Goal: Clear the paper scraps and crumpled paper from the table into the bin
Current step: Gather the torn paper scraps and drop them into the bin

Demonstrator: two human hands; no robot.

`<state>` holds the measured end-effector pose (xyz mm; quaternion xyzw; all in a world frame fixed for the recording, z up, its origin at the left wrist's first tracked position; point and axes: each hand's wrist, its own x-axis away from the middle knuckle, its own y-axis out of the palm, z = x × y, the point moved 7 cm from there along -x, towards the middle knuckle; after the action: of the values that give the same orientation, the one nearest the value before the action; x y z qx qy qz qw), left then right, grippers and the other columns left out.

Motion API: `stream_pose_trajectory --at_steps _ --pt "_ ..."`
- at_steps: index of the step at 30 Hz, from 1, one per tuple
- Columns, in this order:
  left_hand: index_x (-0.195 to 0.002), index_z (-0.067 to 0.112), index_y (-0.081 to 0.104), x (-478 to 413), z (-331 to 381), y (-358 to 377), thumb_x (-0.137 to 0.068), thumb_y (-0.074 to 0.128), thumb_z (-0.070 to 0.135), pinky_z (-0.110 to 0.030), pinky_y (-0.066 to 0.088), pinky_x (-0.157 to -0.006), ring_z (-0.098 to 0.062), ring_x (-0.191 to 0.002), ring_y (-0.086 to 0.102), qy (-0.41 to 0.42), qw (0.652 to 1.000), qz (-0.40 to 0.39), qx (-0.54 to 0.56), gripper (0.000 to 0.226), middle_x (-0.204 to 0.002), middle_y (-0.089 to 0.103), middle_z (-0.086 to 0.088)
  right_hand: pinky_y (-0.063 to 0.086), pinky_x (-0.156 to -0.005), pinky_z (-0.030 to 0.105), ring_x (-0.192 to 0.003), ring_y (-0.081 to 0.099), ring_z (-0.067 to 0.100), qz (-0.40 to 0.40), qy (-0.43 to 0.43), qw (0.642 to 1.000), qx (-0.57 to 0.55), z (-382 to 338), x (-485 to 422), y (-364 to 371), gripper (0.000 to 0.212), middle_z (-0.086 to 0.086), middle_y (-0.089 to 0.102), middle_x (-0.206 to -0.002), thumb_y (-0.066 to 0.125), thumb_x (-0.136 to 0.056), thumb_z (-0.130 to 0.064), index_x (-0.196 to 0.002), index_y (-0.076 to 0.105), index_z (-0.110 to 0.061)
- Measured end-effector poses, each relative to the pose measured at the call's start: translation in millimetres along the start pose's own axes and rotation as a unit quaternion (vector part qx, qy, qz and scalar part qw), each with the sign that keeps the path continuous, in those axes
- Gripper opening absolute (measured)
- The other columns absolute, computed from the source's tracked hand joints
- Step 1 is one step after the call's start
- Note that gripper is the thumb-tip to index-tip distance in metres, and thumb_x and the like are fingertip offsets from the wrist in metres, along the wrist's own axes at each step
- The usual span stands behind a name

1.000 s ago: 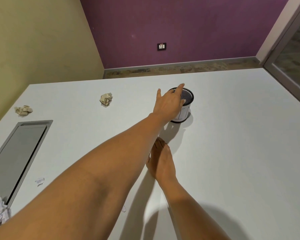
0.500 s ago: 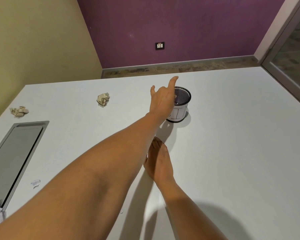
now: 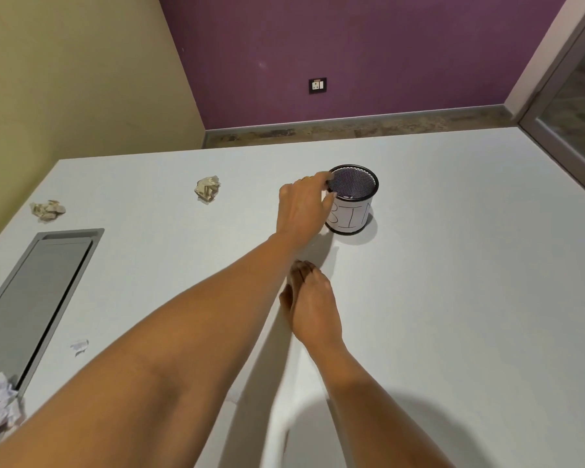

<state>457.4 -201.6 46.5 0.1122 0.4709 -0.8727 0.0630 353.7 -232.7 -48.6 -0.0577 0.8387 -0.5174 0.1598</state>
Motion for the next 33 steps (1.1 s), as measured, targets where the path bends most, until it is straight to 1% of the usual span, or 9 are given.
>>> stream_pose_trajectory --at_steps 5,9,12,14,17,21,27,30,33 --pt "-0.127 0.017 0.052 60 -48 -8 -0.094 0.045 0.025 -0.041 0.029 -0.107 -0.018 -0.126 0.047 -0.036 0.999 -0.035 -0.021 0.034 -0.133 0.056 -0.001 0.05 -0.094 0.037 -0.106 0.06 0.028 -0.016 0.019 0.999 -0.026 -3 1 -1 0.028 0.013 0.066 -0.109 0.053 -0.082 -0.006 -0.108 0.063 -0.002" --pt "-0.125 0.016 0.054 117 -93 -26 -0.095 0.043 0.025 -0.042 0.033 -0.107 -0.017 -0.126 0.048 -0.08 0.992 -0.068 -0.07 0.033 -0.132 0.057 -0.001 0.056 -0.085 0.036 -0.103 0.066 0.031 -0.027 -0.009 0.999 0.047 -11 9 -4 0.031 0.018 0.067 -0.116 0.064 -0.078 -0.004 -0.11 0.066 -0.002" --pt "-0.122 0.016 0.056 157 -120 -46 -0.096 0.042 0.026 -0.043 0.034 -0.105 -0.017 -0.123 0.052 -0.116 0.986 -0.075 -0.093 0.032 -0.129 0.059 0.0 0.056 -0.086 0.038 -0.109 0.062 0.034 -0.043 -0.021 0.996 0.077 -17 20 -5 0.042 0.023 0.062 -0.123 0.065 -0.078 -0.002 -0.12 0.06 -0.002" --pt "-0.121 0.016 0.057 183 -133 -60 -0.096 0.043 0.027 -0.042 0.035 -0.105 -0.016 -0.121 0.053 -0.136 0.984 -0.063 -0.094 0.031 -0.127 0.061 0.0 0.05 -0.096 0.04 -0.123 0.052 0.036 -0.062 -0.027 0.995 0.079 -20 29 -3 0.048 0.025 0.05 -0.136 0.055 -0.085 -0.001 -0.132 0.049 -0.003" --pt "-0.122 0.016 0.057 219 -146 -78 -0.096 0.044 0.026 -0.041 0.033 -0.104 -0.017 -0.121 0.054 -0.168 0.981 -0.035 -0.088 0.031 -0.127 0.061 0.0 0.026 -0.116 0.039 -0.143 0.019 0.032 -0.149 -0.023 0.985 0.084 -21 48 10 0.053 0.023 0.017 -0.154 0.031 -0.095 -0.002 -0.147 0.018 -0.005" --pt "-0.121 0.017 0.057 263 -160 -99 -0.094 0.046 0.021 -0.045 0.035 -0.103 -0.022 -0.118 0.056 -0.214 0.973 -0.002 -0.08 0.03 -0.125 0.062 -0.003 0.029 -0.114 0.038 -0.145 0.013 0.03 -0.174 0.016 0.98 0.097 -27 68 10 0.053 0.022 0.012 -0.156 0.028 -0.096 0.0 -0.147 0.012 -0.001" --pt "-0.127 0.019 0.052 311 -167 -107 -0.094 0.045 0.021 -0.05 0.026 -0.107 -0.022 -0.129 0.044 -0.258 0.959 0.003 -0.113 0.033 -0.137 0.051 -0.003 0.024 -0.117 0.037 -0.146 0.008 0.031 -0.185 0.063 0.979 0.056 -53 108 16 0.057 0.023 0.01 -0.156 0.022 -0.102 -0.038 -0.147 0.014 -0.005" --pt "-0.131 0.02 0.048 330 -166 -105 -0.093 0.048 0.023 -0.051 0.022 -0.108 -0.021 -0.135 0.036 -0.279 0.953 0.004 -0.12 0.038 -0.144 0.042 -0.004 0.02 -0.118 0.033 -0.147 0.004 0.025 -0.179 0.075 0.981 0.003 -67 124 19 0.06 0.012 0.009 -0.158 0.025 -0.1 -0.044 -0.148 0.012 -0.011" --pt "-0.131 0.018 0.048 349 -163 -100 -0.092 0.05 0.022 -0.055 0.02 -0.108 -0.022 -0.135 0.035 -0.292 0.948 0.01 -0.123 0.039 -0.144 0.042 -0.006 0.017 -0.119 0.034 -0.147 -0.002 0.025 -0.197 0.023 0.98 -0.012 -91 136 27 0.058 0.005 0.007 -0.159 0.028 -0.1 -0.041 -0.149 0.01 -0.014"
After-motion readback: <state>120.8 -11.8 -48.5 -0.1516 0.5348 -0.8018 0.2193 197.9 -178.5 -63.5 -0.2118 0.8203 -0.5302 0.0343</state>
